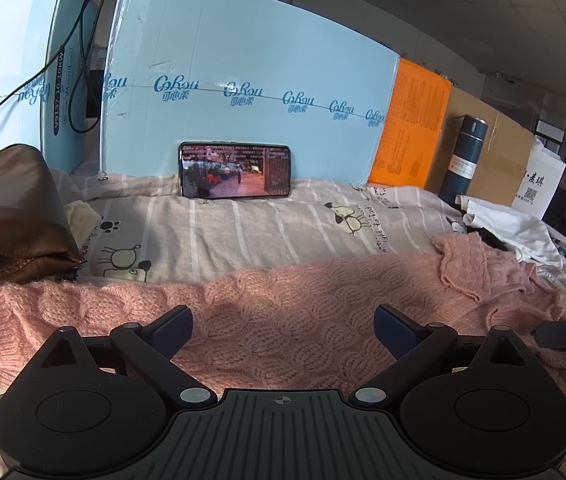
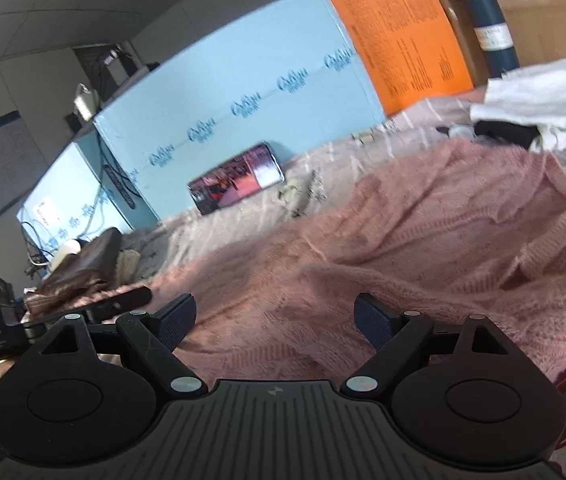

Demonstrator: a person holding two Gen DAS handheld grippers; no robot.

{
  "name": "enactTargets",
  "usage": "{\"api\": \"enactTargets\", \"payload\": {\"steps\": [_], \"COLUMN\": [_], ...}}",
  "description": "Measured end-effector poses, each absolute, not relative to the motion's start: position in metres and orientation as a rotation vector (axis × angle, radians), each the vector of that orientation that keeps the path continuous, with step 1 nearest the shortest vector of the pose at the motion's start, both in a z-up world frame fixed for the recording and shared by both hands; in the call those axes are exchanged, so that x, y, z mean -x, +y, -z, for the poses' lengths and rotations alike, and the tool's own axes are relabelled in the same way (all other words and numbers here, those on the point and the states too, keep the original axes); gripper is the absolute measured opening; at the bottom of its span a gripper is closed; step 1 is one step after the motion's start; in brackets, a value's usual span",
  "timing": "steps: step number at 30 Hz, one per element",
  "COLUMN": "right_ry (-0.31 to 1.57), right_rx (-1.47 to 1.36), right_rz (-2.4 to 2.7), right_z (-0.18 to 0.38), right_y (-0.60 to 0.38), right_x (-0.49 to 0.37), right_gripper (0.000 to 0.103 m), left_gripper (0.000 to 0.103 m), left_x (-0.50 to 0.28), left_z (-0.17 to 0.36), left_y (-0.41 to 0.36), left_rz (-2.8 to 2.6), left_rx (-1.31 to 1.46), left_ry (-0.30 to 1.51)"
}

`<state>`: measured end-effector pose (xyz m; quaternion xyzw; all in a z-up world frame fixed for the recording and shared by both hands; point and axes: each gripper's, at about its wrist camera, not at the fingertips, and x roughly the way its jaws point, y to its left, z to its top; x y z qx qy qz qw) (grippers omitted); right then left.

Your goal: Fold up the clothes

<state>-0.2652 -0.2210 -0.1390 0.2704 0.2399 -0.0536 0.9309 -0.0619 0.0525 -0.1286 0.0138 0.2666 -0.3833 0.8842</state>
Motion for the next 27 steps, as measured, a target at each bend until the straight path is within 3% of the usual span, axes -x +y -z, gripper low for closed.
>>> {"api": "enactTargets", "payload": {"steps": [8, 13, 19, 27], "right_ry": [0.427, 0.357, 0.378, 0.428], "right_rx": [-0.485, -0.429, -0.28, -0.116], "right_rz": [0.127, 0.219, 0.282, 0.327], "right_z": [0.133, 0.129, 0.132, 0.141], "right_y": [-0.213, -0.218, -0.215, -0.212], "right_x": [0.284, 0.32, 0.349, 0.372], "right_gripper": [0.087, 0.096, 0.098, 0.099], "left_gripper": [0.099, 0.099, 0.102, 0.102], "left_x": [0.067, 0.088, 0.129, 0.178], "left_z": [0.113, 0.103, 0.109, 0.116], "left_y": [0.071, 0.122, 0.168, 0.17], "left_rz": [0.789, 0.78, 0.689, 0.819], "left_rx": [0.062, 0.086, -0.14, -0.44], "left_ry": [0.468, 0.363, 0.32, 0.323]}}
